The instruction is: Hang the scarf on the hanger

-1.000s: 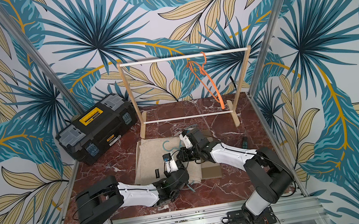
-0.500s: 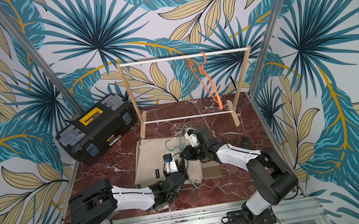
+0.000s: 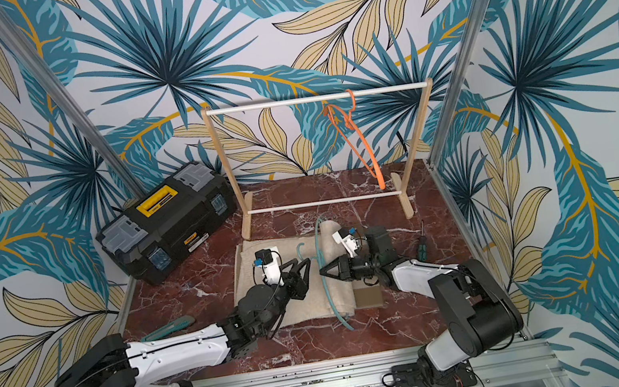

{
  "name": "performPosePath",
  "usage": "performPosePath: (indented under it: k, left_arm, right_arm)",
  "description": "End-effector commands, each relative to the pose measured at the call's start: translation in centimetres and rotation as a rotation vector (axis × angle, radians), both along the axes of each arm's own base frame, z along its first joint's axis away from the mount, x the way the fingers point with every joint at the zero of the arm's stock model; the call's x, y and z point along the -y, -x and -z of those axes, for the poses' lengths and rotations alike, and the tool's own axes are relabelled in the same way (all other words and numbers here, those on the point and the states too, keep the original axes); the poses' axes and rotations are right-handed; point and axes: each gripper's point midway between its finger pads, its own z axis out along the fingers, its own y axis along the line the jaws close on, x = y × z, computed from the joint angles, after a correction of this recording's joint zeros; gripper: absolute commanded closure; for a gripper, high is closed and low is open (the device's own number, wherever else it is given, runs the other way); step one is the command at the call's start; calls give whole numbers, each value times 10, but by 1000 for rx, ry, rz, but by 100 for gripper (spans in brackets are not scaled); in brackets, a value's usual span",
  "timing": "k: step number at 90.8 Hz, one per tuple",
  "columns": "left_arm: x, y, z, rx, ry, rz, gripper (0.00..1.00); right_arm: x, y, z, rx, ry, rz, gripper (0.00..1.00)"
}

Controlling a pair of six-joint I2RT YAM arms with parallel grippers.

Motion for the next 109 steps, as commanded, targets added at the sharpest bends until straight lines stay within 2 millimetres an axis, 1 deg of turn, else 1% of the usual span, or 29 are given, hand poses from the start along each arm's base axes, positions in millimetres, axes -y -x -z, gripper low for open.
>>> performPosePath:
  k: [1, 2, 5, 13, 19, 20, 29, 33, 49, 69, 75, 80, 89, 103, 109]
  left_arm:
    - [20, 9, 22, -80, 42, 176, 51]
    - [21, 8, 27, -91, 43, 178, 51]
    - [27, 9, 33, -116, 67, 219, 51]
    - [34, 6, 56, -176, 118, 265, 51]
    - [33, 2, 71, -212, 165, 269, 51]
    - [32, 1, 70, -209, 182, 270, 51]
    - [27, -1, 88, -239, 242, 271, 51]
    - [26, -3, 92, -242, 256, 268, 51]
    - [36, -15, 92, -248, 296, 292, 47]
    - [39, -28, 91, -253, 321, 282, 48]
    - [39, -32, 87, -249, 352, 280, 49]
    - [41, -33, 88, -254, 356, 285, 51]
    - [45, -34, 93, -272, 345, 295, 53]
    - [50, -33, 111, -324, 320, 306, 56]
    - [50, -33, 111, -321, 335, 305, 56]
  right_arm:
    - [-2, 12, -25, 42, -132, -81, 100]
    - [-2, 12, -24, 37, -136, -83, 100]
    - [-1, 14, -21, 20, -145, -85, 100]
    - [2, 16, -23, 13, -181, -83, 100]
    - [4, 15, -23, 9, -193, -76, 100]
    - [5, 15, -22, 7, -194, -74, 100]
    - [7, 12, -24, -4, -209, -62, 100]
    - [8, 12, -26, -1, -218, -61, 100]
    - [12, 8, -28, -5, -223, -43, 100]
    - [13, 9, -27, -18, -222, -41, 100]
    - [13, 8, -26, -20, -218, -41, 100]
    - [13, 8, -25, -22, -217, -41, 100]
    - [12, 7, -24, -24, -216, -41, 100]
    - [12, 7, -26, -19, -216, -40, 100]
    - [12, 6, -26, -19, -215, -39, 100]
